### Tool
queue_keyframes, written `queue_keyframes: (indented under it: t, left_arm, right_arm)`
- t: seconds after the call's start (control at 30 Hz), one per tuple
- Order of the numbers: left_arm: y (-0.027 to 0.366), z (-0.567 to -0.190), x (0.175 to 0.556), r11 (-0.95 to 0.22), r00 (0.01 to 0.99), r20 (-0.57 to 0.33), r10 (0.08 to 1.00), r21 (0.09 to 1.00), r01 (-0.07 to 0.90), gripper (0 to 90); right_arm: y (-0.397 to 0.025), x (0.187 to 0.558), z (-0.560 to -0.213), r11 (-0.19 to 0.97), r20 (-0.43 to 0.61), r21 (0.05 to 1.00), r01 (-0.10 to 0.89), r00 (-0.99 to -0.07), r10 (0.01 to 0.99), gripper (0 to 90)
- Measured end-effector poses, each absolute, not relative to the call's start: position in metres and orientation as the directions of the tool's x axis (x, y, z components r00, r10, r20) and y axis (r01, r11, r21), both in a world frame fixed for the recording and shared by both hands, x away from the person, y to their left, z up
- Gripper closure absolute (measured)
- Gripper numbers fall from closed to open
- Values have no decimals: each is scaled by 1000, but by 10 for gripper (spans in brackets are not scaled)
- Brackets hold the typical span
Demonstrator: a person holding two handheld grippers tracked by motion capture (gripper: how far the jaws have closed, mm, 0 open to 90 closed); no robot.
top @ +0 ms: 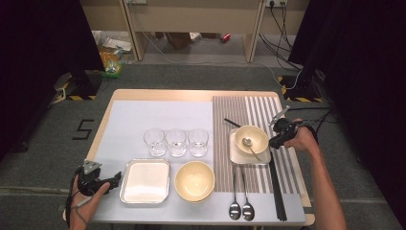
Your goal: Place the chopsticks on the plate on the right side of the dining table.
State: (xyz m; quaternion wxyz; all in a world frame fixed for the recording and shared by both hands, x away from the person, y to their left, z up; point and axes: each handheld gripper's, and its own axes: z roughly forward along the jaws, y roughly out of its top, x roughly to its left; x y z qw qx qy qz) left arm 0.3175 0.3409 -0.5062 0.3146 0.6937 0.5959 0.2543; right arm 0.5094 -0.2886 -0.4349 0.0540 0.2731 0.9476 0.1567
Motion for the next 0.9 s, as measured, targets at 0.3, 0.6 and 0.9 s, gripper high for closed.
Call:
queue_keyframes:
  t: [0.3,0.6,0.9]
  left_arm:
    - [341,-506,318,-92,160,-21,987,740,666,111]
    - [341,-506,318,-92,159,-21,987,742,665,111]
    - [341,-506,318,-91,159,-21,987,742,664,111]
  right_arm:
    - [-291,507,-428,774,-17,371,513,-830,558,688]
    - [-302,501,-398,635,3,459,622,-715,699,610]
    - [-288,497,-374,513,9,548,660,-618,786,556]
